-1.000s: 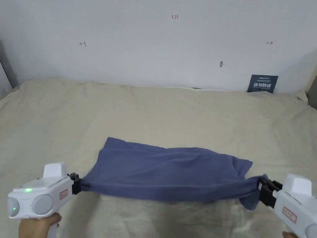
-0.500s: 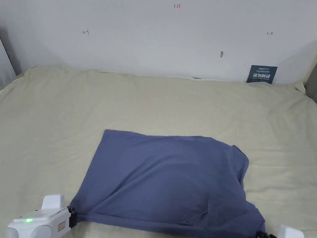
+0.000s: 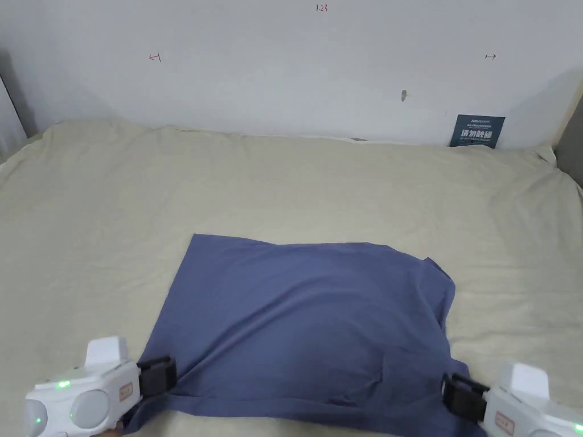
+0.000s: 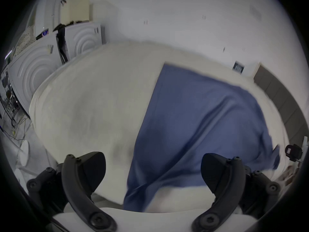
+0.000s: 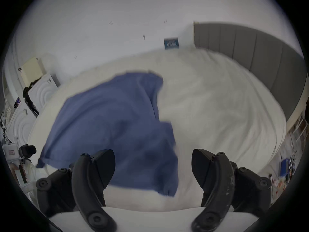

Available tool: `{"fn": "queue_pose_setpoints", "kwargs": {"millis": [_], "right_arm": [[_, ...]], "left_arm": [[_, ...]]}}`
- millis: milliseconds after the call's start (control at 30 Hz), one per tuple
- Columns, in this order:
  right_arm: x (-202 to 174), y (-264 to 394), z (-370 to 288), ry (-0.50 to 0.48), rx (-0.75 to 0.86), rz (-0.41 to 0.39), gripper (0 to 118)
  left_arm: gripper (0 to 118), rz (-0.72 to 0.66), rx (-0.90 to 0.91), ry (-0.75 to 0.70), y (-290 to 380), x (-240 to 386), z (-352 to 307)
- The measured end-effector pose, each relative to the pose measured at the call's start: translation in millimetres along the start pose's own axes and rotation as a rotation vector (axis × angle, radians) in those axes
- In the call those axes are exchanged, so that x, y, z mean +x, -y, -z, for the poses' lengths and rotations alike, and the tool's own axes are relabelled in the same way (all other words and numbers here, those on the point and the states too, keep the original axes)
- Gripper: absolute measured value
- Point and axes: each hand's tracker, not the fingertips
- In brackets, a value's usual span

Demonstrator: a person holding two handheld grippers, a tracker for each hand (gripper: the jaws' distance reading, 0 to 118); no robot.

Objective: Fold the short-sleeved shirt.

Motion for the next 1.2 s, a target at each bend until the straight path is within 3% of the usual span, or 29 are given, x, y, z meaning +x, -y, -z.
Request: {"fn": "queue_pose_setpoints", "kwargs": {"millis": [167, 333, 400, 467, 500, 567, 600, 667, 867, 1200], "right_arm": [[-24.5, -54.3, -48.3, -0.026, 0.251, -0.031, 97], [-50.5, -81.8, -88.0, 0.009, 0.459, -0.091, 97], [-59.9, -85.8, -97.5, 0.033, 0.501, -0.116, 97], [-68.1, -86.3, -104.2, 0.046, 0.535, -0.135, 87], [-72.0, -85.2, -106.8, 0.044, 0.553, -0.147, 69], [-79.1, -84.1, -109.3, 0.059, 0.560, -0.172, 19], [-80.7, -83.5, -109.2, 0.061, 0.557, -0.173, 4], [-83.1, -79.9, -109.4, 0.042, 0.583, -0.178, 2], [-85.2, -77.5, -104.1, 0.050, 0.581, -0.180, 2], [-78.4, -61.3, -87.2, 0.039, 0.500, -0.172, 2]], "left_arm": [[115, -0.011, 0.238, 0.029, -46.9, 24.3, -36.3], [115, 0.022, 0.448, 0.019, -76.9, 51.5, -65.1], [108, 0.081, 0.553, 0.025, -81.6, 59.7, -73.4], [88, 0.124, 0.607, 0.017, -84.1, 69.7, -79.5], [69, 0.150, 0.614, 0.009, -85.5, 74.2, -81.3], [15, 0.179, 0.610, 0.017, -86.1, 78.0, -79.2], [0, 0.186, 0.602, 0.022, -85.4, 80.5, -77.3], [0, 0.209, 0.571, 0.082, -85.2, 75.9, -72.9], [0, 0.212, 0.509, 0.050, -69.8, 67.8, -64.2], [2, 0.178, 0.156, -0.008, -18.2, 11.9, -38.2]]}}
